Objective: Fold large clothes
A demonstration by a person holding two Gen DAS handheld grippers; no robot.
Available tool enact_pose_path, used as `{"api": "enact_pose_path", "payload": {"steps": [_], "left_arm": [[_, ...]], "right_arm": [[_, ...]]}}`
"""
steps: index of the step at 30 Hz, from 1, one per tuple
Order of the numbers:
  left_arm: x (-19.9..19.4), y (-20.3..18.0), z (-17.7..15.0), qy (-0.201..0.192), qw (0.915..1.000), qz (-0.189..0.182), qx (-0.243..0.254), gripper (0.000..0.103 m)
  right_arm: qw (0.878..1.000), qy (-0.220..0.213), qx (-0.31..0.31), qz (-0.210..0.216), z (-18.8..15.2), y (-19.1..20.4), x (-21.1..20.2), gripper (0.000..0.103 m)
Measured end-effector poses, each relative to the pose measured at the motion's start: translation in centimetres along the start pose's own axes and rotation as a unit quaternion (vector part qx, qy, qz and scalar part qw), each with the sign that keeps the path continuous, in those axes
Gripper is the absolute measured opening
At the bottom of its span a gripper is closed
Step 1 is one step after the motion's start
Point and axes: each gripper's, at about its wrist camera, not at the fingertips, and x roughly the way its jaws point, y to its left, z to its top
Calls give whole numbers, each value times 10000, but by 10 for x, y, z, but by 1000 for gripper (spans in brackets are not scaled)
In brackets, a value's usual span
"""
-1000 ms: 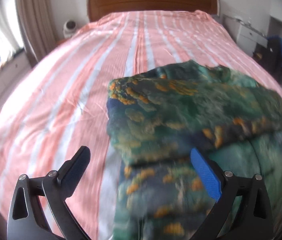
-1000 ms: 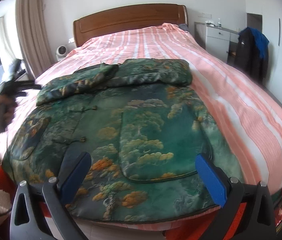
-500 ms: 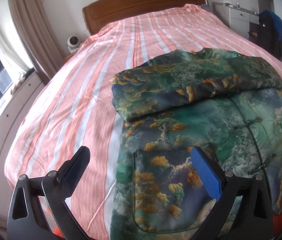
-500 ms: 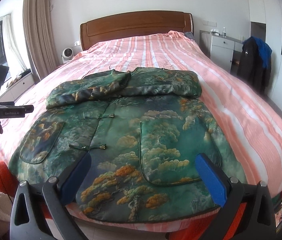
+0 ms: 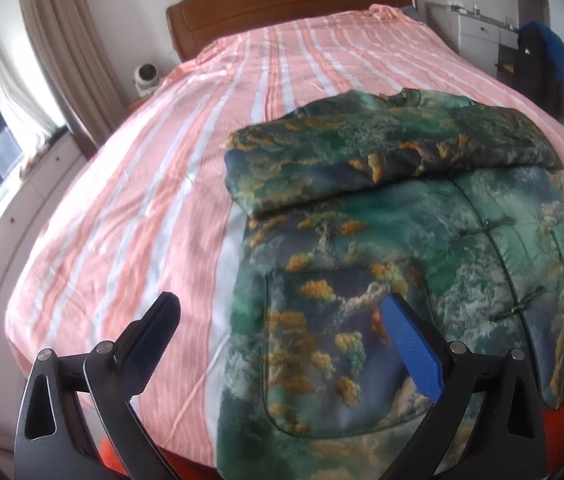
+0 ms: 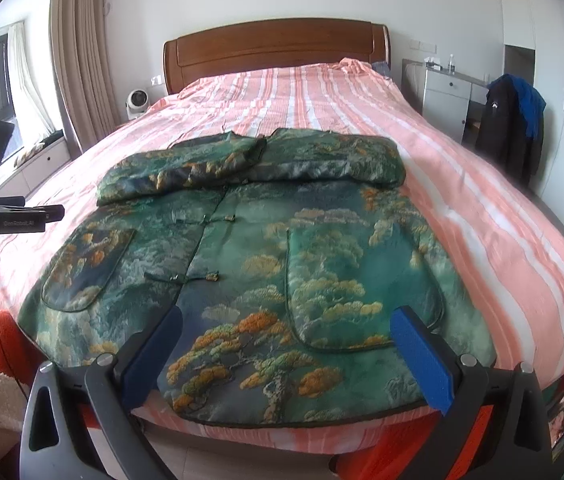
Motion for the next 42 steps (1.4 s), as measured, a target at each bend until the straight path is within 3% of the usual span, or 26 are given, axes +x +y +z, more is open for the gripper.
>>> {"api": "enact_pose_path", "payload": {"steps": [11, 17, 32, 35, 37, 40, 42], "left_arm": [[15, 63, -58, 465, 9935, -287, -996, 101], [20, 62, -72, 586, 9904, -602, -1100, 101], [36, 67, -80, 857, 9851, -843, -1227, 101], [41, 68, -83, 972, 9817, -1022, -1281, 101], [43, 71, -85, 1009, 9785, -1189, -1348, 101], [43, 76, -88, 946, 9743, -1402, -1491, 101], [47, 78, -89, 935, 9700, -1588, -1588, 101]], "right_arm": [[9986, 239, -315, 352, -22, 24, 12, 102], [9980, 244, -390, 426, -23, 31, 15, 102], [9982, 263, -395, 353, -21, 27, 15, 102], [9989, 160, -274, 353, -13, 9, 8, 102], [9999, 14, -72, 146, -3, -23, -1, 102], [9987, 51, 436, -252, 11, -93, -7, 102], [9950, 357, 900, -235, 18, -147, 1, 102]]}}
